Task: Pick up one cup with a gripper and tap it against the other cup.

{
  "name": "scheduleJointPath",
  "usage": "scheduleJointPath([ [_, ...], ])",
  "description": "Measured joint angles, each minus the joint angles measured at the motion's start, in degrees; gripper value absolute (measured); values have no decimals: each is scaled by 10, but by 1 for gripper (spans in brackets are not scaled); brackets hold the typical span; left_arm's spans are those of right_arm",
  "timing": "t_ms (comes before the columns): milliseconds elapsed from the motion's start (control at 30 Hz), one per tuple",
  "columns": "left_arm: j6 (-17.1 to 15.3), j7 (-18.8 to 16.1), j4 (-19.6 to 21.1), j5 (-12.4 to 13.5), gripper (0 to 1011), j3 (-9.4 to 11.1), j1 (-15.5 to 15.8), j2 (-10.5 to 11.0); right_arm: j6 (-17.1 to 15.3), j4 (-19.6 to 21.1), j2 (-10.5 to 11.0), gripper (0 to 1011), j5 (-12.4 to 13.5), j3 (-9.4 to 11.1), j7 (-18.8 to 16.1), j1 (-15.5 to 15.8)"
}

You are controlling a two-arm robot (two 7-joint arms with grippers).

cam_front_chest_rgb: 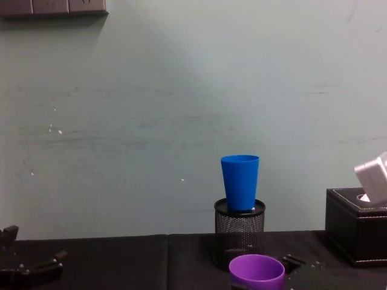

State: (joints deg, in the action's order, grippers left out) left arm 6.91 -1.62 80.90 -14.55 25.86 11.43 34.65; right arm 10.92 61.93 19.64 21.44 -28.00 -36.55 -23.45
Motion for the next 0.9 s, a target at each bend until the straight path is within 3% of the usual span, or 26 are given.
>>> scheduleJointPath([
  [233, 0, 0, 0, 0, 1000, 0, 0, 0, 0, 1, 1, 996, 0, 0, 0, 1],
  [567, 0, 0, 0, 0, 1000, 0, 0, 0, 0, 3, 2, 787, 1, -1, 1, 1],
  [900, 0, 0, 0, 0, 1000, 0, 0, 0, 0, 4, 2, 739, 1, -1, 1, 2],
])
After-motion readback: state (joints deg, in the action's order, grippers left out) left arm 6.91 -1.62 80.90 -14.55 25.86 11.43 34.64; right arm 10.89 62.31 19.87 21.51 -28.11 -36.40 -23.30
